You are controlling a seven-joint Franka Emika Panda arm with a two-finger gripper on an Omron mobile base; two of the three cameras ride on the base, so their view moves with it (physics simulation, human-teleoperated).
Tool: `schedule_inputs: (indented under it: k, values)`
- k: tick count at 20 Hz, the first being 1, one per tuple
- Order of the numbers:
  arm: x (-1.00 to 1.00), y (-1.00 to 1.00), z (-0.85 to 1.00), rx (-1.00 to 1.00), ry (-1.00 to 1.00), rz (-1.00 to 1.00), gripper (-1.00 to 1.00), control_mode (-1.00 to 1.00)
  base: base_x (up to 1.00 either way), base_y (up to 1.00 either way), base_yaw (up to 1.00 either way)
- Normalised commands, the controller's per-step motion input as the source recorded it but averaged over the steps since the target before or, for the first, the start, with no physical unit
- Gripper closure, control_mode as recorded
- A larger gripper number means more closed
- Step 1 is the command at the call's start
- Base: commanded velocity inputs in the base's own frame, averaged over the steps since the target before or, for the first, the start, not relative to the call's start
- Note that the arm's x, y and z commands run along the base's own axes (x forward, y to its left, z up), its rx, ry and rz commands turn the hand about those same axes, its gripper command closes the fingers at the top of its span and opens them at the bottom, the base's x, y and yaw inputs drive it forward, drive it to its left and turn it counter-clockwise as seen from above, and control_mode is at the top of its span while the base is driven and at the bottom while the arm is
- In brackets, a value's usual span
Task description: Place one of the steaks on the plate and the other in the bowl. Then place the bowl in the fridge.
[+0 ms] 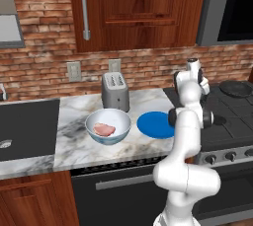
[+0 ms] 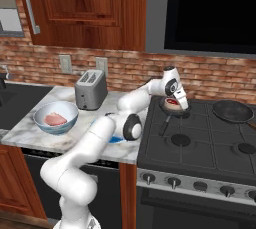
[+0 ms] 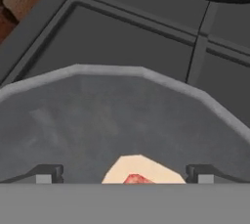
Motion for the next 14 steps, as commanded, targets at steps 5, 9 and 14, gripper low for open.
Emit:
schedule_inputs:
  k: [5, 9, 14]
  values:
    - [0.0, -0.03, -0.18, 0.01, 0.14, 0.0, 1.0, -1.0, 0.0, 0.0, 0.0]
    - [0.0, 0.0, -0.04, 0.0, 0.12, 0.0, 1.0, -1.0, 0.0, 0.0, 0.0]
    - [-0.02, 0.0, 0.08, 0.0, 0.01, -0.02, 1.0, -1.0, 0.0, 0.0, 0.0]
